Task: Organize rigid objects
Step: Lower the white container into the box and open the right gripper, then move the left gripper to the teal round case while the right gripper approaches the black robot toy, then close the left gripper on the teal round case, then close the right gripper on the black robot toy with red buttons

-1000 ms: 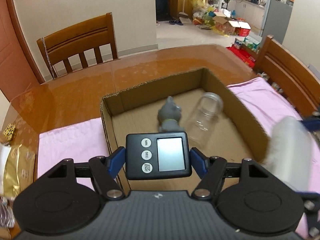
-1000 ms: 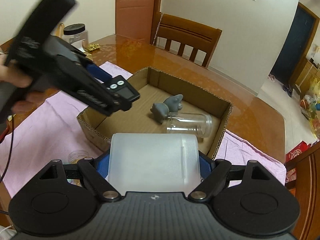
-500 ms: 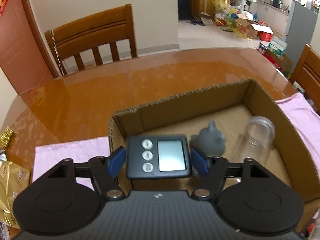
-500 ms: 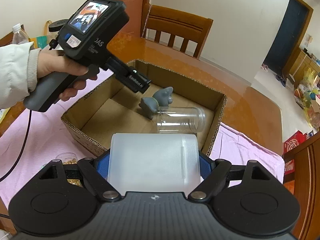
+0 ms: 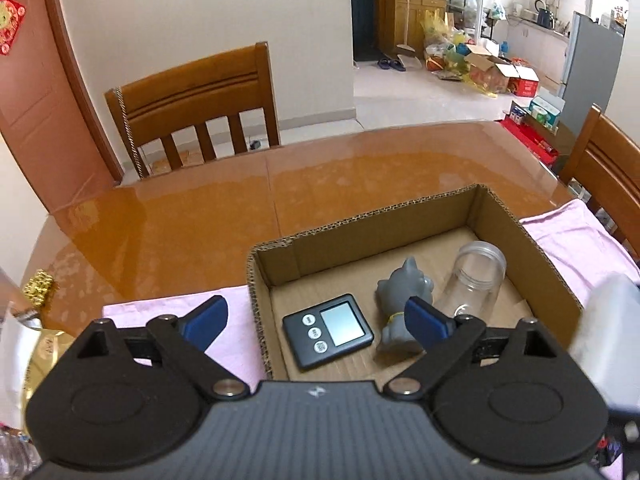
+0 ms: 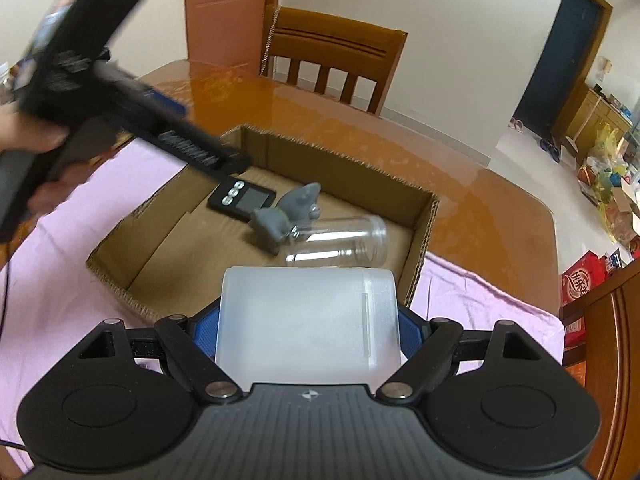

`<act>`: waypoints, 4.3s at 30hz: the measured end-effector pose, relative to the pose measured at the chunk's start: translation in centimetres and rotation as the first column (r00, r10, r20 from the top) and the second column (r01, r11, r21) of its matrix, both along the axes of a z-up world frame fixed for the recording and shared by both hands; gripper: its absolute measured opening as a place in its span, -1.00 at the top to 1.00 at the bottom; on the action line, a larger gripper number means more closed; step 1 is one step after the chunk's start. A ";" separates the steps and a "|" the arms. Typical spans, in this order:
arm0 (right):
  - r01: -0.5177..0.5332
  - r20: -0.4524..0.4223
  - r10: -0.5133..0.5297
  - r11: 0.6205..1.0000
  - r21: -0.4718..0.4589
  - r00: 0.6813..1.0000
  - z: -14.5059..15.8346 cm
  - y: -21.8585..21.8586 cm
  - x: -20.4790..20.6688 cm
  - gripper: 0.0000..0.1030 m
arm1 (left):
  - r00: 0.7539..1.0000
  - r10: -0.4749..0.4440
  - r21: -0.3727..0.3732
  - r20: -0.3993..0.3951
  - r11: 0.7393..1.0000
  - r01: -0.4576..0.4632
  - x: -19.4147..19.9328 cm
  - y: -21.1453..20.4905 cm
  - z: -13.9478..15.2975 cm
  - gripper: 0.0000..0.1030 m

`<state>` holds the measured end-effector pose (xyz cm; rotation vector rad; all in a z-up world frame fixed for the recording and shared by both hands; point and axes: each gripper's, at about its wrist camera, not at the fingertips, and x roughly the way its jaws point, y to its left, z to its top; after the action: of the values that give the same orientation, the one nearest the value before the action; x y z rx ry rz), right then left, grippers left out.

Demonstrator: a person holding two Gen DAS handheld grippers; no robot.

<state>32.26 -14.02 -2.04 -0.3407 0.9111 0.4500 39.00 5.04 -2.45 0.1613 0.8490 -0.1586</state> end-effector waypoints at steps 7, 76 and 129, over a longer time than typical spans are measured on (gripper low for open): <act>0.047 0.035 -0.048 0.998 0.033 0.998 0.7 -0.1 0.7 -1.00 | 0.999 -0.001 0.000 0.037 1.000 0.001 -3.1 0.6 2.0 -0.94; 0.323 -0.170 -0.323 0.946 -0.026 0.931 -11.9 -3.9 -18.0 -1.00 | 0.943 0.238 -0.111 -0.234 0.957 -0.269 -21.5 4.2 -10.9 -0.98; 0.116 -0.100 -0.113 0.993 0.019 0.989 -11.4 -5.6 -11.9 -0.74 | 0.930 0.322 -0.040 -0.176 0.942 -0.333 -20.8 3.0 -10.4 -0.01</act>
<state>20.37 -19.59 -13.44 -0.2433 1.0146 0.3744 18.18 8.00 -12.86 -0.0615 1.0239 0.1146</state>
